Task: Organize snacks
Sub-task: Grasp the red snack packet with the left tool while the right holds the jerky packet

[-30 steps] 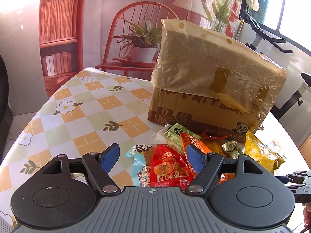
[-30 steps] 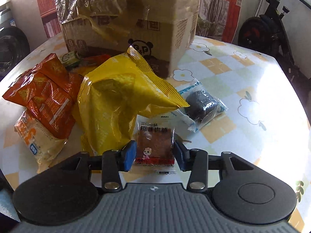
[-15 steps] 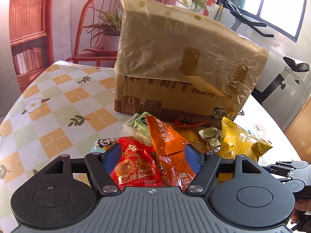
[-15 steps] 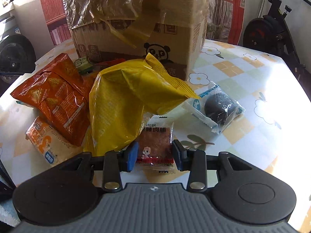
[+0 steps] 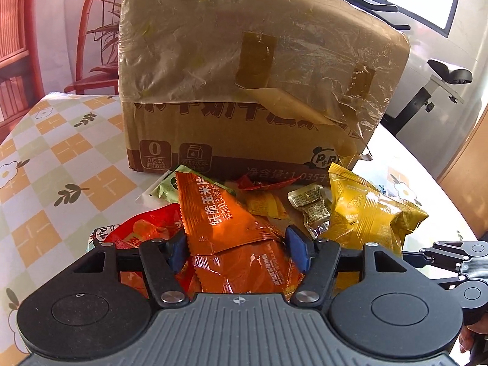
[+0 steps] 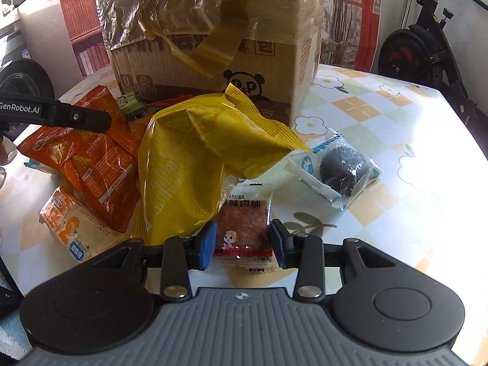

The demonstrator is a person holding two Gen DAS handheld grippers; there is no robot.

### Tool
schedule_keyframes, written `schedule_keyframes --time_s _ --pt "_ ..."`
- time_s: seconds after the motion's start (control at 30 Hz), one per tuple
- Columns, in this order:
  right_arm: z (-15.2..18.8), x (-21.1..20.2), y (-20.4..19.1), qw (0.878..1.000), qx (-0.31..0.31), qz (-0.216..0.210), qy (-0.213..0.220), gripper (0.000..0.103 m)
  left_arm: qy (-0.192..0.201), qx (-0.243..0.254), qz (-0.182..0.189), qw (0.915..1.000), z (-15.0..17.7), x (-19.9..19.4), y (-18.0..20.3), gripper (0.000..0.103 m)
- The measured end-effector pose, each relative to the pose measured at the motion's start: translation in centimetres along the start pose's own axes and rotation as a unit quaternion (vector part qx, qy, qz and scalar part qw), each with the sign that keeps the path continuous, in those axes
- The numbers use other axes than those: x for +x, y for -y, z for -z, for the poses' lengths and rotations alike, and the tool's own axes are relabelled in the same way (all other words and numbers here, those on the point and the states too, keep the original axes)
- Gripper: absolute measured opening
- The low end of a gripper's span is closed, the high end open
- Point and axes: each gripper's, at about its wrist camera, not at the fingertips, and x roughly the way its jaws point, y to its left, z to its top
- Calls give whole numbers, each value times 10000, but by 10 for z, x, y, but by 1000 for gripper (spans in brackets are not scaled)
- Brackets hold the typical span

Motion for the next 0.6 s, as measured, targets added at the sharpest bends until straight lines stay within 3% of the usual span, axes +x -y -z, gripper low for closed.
schedule_keyframes --time_s 0.2,0.37,0.47,0.53,0.6 --pt "-1 0 2 10000 47 -34 -11 41 415 -284 394 9980 -5 -36 -27 67" --pt "-1 1 3 9999 132 -67 -1 41 603 -602 -172 9962 -5 -60 -62 65" --pt "-1 1 3 9999 161 -63 10 41 590 -551 -512 9954 2 -63 -70 62" --pt "-1 1 3 9999 156 -65 5 41 438 -466 -502 9967 5 -58 -69 53" --pt "-1 1 3 9999 151 -65 0 41 357 -415 -428 9976 7 -52 -67 51"
